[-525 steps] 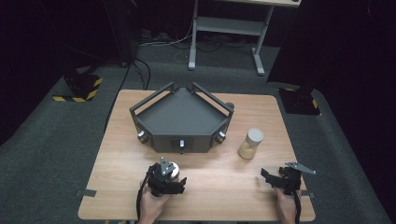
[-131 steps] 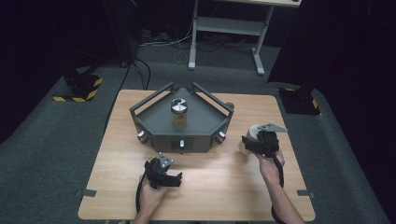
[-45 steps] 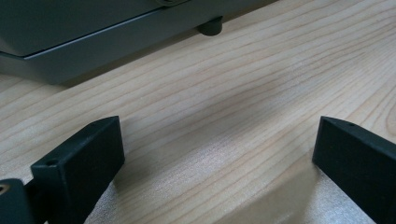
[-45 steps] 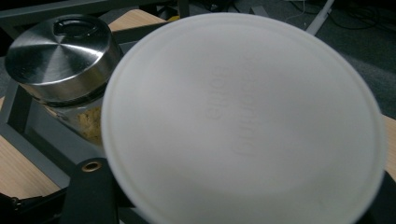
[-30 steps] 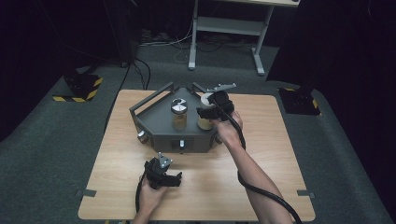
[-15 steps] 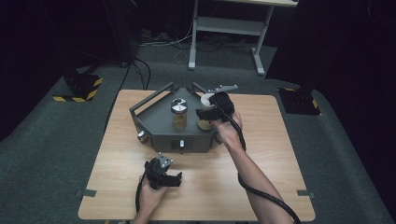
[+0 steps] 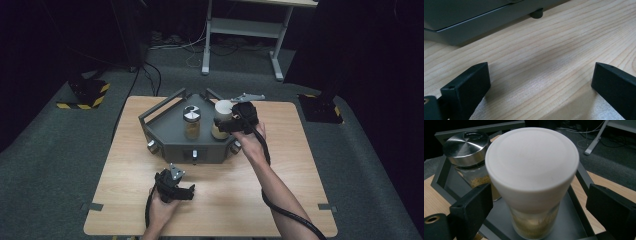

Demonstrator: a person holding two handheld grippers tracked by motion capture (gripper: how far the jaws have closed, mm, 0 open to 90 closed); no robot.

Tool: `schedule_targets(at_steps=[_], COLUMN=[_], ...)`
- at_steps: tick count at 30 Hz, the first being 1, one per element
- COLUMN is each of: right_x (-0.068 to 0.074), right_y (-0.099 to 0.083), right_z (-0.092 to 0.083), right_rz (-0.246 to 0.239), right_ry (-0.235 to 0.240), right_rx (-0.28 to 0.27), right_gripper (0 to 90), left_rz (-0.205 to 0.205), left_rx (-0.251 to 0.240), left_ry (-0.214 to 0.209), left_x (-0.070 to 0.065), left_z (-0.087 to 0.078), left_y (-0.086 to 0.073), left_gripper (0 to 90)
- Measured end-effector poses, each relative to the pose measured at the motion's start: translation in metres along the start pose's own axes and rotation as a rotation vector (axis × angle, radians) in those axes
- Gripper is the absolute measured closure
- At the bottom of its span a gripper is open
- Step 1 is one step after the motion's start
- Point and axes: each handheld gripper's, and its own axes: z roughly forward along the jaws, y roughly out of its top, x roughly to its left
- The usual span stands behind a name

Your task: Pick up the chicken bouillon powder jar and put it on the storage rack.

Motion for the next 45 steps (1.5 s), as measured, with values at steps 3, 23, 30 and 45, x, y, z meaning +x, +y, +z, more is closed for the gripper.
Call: schedule_targets(at_steps=[3, 23, 30, 45], right_x=[-0.002, -0.023, -0.026, -0.036], right_y=[-0.007, -0.079, -0.103, -0.165], right_z=[-0.006, -0.049, -0.06, -0.066], right_rz=[-0.003, 0.026, 0.041, 0.126], right_ry=[-0.002, -0.017, -0.041, -0.099], right_rx=[-0.012, -0.087, -0.085, -0.049], right_gripper=[6.2, 4.9, 4.9, 5.0], left_rz=[0.0, 0.002, 0.0, 0.002], left_rx=[0.0, 0.003, 0.001, 0.003], left_ry=[0.0, -0.002, -0.001, -0.001], left_x=[0.0, 0.0, 0.0, 0.0], left_z=[0.0, 0.0, 0.0, 0.0], left_y=[0.0, 0.0, 0.0, 0.001], left_gripper=[2.0, 2.0, 2.0, 2.0])
